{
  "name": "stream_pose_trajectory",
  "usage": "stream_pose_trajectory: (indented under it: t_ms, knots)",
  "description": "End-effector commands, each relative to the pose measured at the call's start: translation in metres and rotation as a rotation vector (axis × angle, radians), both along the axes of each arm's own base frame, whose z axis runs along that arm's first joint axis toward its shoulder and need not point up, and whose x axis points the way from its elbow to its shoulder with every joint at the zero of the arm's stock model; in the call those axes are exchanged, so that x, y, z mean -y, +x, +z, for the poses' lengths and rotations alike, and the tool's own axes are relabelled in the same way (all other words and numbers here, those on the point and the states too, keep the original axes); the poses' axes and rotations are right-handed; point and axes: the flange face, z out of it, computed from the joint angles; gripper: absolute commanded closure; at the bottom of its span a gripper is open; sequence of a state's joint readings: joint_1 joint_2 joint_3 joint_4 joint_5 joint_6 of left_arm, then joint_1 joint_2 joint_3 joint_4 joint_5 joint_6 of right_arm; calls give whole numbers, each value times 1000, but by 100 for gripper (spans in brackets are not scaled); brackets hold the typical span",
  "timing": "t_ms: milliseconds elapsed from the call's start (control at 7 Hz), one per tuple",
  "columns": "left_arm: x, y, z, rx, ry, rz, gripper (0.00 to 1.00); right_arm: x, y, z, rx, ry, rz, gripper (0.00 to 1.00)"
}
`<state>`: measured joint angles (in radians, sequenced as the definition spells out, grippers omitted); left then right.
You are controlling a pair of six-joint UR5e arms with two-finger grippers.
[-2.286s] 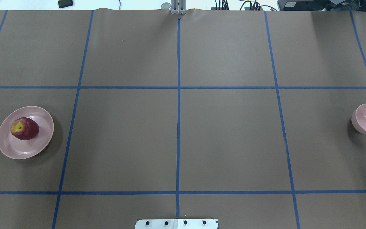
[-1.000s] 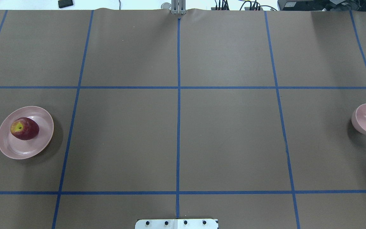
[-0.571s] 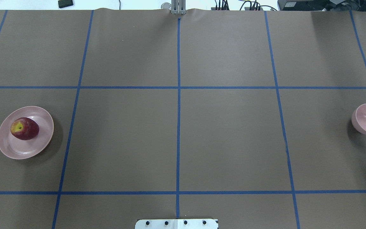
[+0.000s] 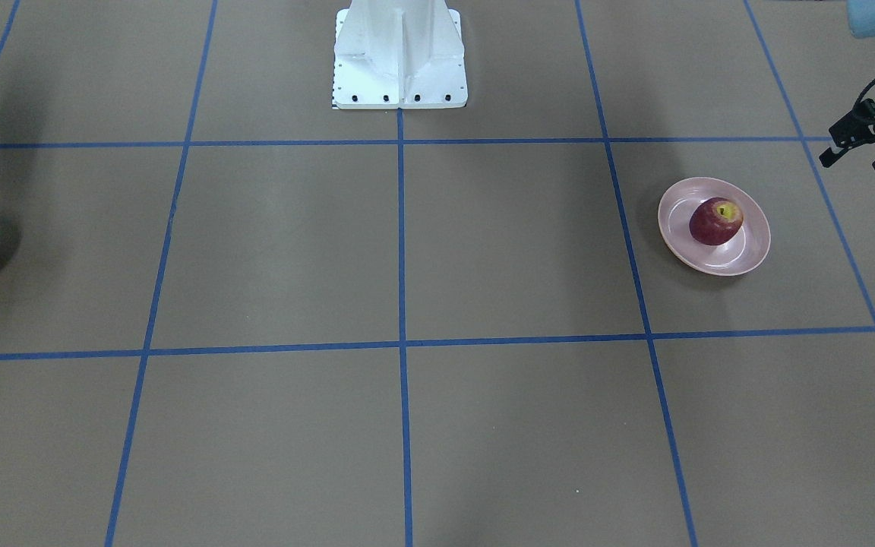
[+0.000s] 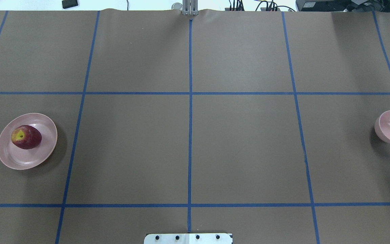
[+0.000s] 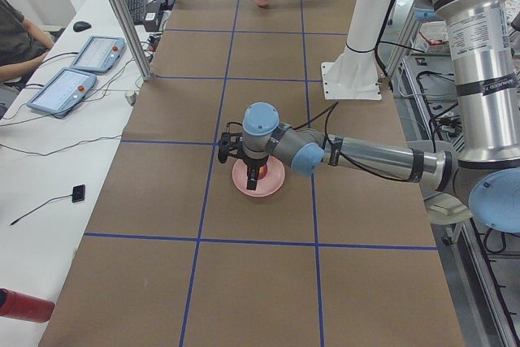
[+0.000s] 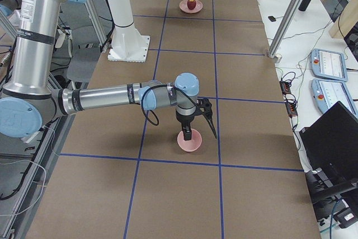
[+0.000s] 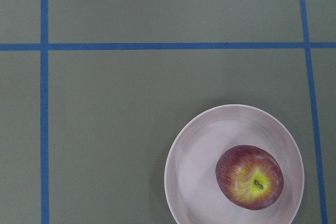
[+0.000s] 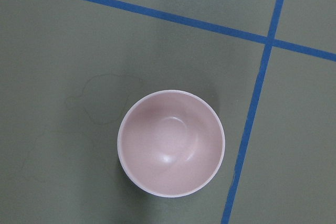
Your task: Move apple from plate to bowl
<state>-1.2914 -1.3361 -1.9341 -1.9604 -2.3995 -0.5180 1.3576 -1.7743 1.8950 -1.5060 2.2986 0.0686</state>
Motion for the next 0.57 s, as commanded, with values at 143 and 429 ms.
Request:
stream_pose_trajectory:
  t_ms: [143, 429]
  knots:
    - [2, 1, -13, -8, 27, 0, 1, 33, -17, 42, 19, -2, -20, 0]
    - [1, 0, -18, -20, 2, -27, 1, 33, -46, 52, 12, -9, -79, 0]
